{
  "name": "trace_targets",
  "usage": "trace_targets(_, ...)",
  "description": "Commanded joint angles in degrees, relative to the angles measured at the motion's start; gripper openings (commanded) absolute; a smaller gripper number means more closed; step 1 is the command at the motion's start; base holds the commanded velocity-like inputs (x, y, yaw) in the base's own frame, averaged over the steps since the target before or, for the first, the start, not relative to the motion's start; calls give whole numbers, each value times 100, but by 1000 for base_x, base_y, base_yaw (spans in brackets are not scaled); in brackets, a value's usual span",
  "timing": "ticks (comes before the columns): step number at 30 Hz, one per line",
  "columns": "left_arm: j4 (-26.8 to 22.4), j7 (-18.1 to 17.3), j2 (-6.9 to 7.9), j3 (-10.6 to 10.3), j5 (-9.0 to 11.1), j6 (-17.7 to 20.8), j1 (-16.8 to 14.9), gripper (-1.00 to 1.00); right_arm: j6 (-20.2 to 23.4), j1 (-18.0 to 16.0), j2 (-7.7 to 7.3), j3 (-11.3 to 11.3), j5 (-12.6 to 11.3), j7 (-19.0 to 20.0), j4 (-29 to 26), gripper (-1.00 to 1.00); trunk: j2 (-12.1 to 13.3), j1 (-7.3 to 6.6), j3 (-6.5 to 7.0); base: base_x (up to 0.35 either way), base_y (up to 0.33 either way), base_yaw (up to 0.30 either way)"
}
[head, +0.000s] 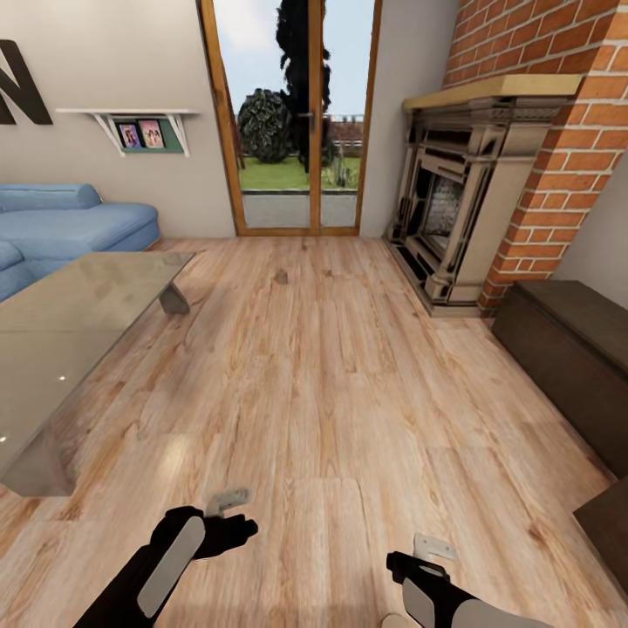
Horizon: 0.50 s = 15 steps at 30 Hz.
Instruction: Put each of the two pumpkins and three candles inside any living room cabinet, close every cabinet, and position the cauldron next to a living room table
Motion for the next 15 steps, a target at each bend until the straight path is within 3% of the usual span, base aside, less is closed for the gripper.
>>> trace_targets(1,-52,57,15,44,66,4,-4,100,-21,-3,2,47,-60,-16,3,100,-44,22,-23,0,0,0)
trace_targets(7,-203,54,99,373,67,59,5,100,-33,-4,3,46,-61,-18,-1,100,-284,154,-131,0,0,0)
trace_targets(12,-469,21,331,775,77,546,5,100,-37,-3,1,40,-65,-27,-1,100,-485,263,-221,0,0,0)
trace_targets(15,-496,16,356,993,71,681,5,100,-32,-3,1,38,-68,-36,-1,100,-605,329,-275,0,0,0)
